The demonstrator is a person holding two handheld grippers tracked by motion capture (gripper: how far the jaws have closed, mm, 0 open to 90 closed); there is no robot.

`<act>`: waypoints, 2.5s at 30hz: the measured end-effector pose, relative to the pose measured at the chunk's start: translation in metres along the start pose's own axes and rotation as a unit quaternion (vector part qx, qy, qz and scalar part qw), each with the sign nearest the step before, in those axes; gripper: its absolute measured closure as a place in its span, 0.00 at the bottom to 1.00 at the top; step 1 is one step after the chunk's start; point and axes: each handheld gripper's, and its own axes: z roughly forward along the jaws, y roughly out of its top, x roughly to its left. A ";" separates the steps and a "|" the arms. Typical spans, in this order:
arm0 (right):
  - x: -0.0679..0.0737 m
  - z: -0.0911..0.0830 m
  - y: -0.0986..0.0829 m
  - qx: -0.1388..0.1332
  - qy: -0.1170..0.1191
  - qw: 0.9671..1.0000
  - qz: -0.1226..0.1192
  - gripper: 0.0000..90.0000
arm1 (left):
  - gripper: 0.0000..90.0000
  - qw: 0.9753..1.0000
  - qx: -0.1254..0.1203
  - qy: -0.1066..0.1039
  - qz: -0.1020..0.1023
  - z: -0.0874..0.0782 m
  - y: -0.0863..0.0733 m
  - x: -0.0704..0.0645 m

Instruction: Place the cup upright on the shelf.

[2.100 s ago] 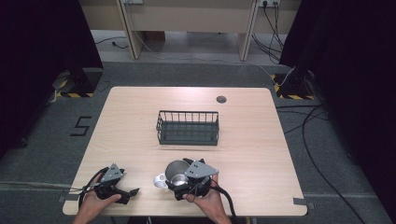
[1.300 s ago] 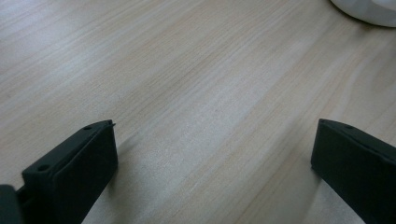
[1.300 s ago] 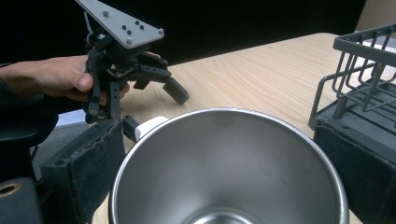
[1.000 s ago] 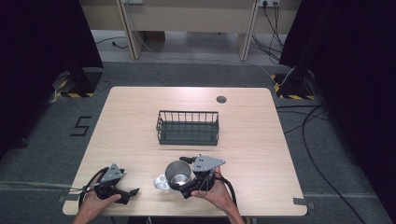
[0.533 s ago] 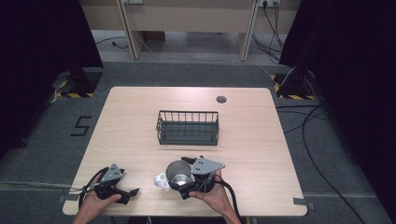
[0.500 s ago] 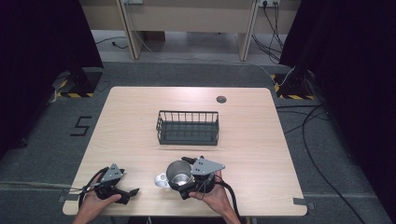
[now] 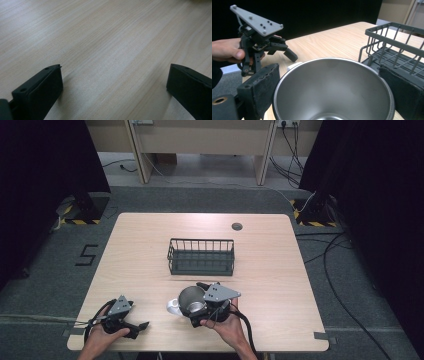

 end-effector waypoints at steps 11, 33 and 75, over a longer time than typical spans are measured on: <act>-0.009 -0.002 0.026 0.002 -0.018 1.000 0.012 0.07 | 0.00 1.000 0.000 0.000 0.000 0.000 0.000 0.000; -0.046 -0.002 0.086 -0.004 -0.057 0.998 0.014 0.07 | 0.00 1.000 -0.001 0.000 -0.001 0.000 0.000 0.000; -0.134 0.033 0.123 0.012 -0.136 0.990 0.030 0.07 | 0.00 1.000 0.000 0.000 0.000 0.000 0.000 0.000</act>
